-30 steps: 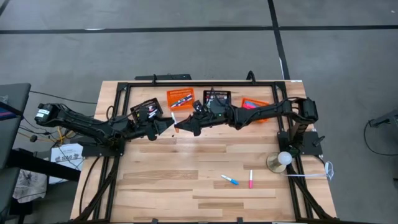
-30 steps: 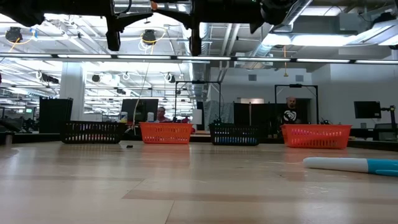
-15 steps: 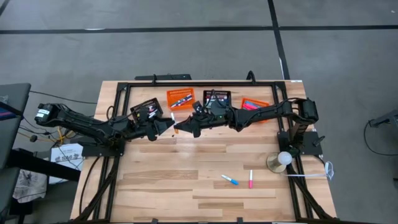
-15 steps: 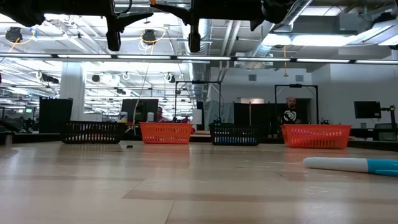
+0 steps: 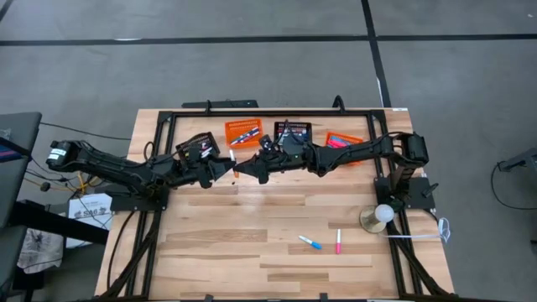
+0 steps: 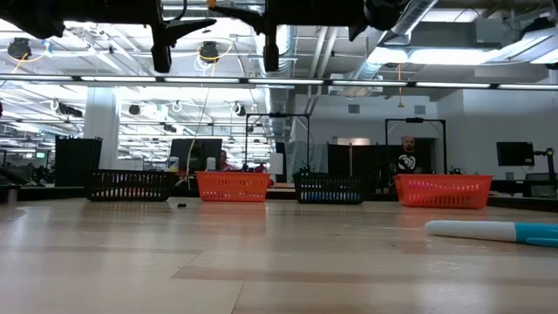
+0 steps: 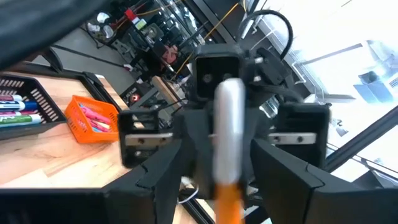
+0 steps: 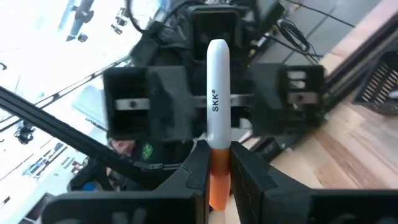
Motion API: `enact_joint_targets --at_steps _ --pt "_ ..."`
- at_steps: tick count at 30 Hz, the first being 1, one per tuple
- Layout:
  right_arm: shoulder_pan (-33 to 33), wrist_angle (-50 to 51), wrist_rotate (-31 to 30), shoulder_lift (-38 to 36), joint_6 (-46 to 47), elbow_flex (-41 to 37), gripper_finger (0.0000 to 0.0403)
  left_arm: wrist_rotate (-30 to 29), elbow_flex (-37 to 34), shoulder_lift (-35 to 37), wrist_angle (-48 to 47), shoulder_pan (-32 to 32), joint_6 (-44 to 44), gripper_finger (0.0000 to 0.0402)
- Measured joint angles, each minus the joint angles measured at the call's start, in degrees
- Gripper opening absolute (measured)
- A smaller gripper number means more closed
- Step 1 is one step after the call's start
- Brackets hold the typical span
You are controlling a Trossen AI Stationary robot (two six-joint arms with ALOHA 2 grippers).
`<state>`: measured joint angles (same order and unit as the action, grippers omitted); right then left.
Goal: Pick & Place Markers
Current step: Put the white orange marker into the left black bin
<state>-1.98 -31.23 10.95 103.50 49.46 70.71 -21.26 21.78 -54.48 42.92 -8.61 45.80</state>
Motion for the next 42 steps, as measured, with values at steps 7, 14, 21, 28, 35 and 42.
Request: enact_joint_targets --at_steps 7,14,21,28,35,42 --pt "0.02 2.74 0.06 -0.04 -1.81 1.89 0.0035 0.36 0.0 -0.02 0.08 0.62 0.16 0.0182" --pt "0.02 4.5 -0.66 -0.04 -2.77 1.93 0.0033 1.32 0.0 -0.04 0.0 1.09 0.17 0.0144" --pt "0.02 4.7 -0.77 -0.04 -2.54 1.93 0.0032 4.36 0.0 -0.04 0.0 2.35 0.17 0.0082" --pt "0.02 4.75 -0.69 -0.04 -2.5 1.91 0.0037 5.71 -0.02 -0.02 0.06 2.34 0.17 0.0041" --pt "0.11 4.75 -0.42 -0.04 -3.2 1.91 0.0045 5.87 -0.02 -0.02 0.02 2.34 0.93 0.0044" --pt "0.11 4.7 2.64 -0.04 -6.28 1.91 0.0063 6.46 -0.02 -0.04 -0.16 2.28 1.22 0.0042"
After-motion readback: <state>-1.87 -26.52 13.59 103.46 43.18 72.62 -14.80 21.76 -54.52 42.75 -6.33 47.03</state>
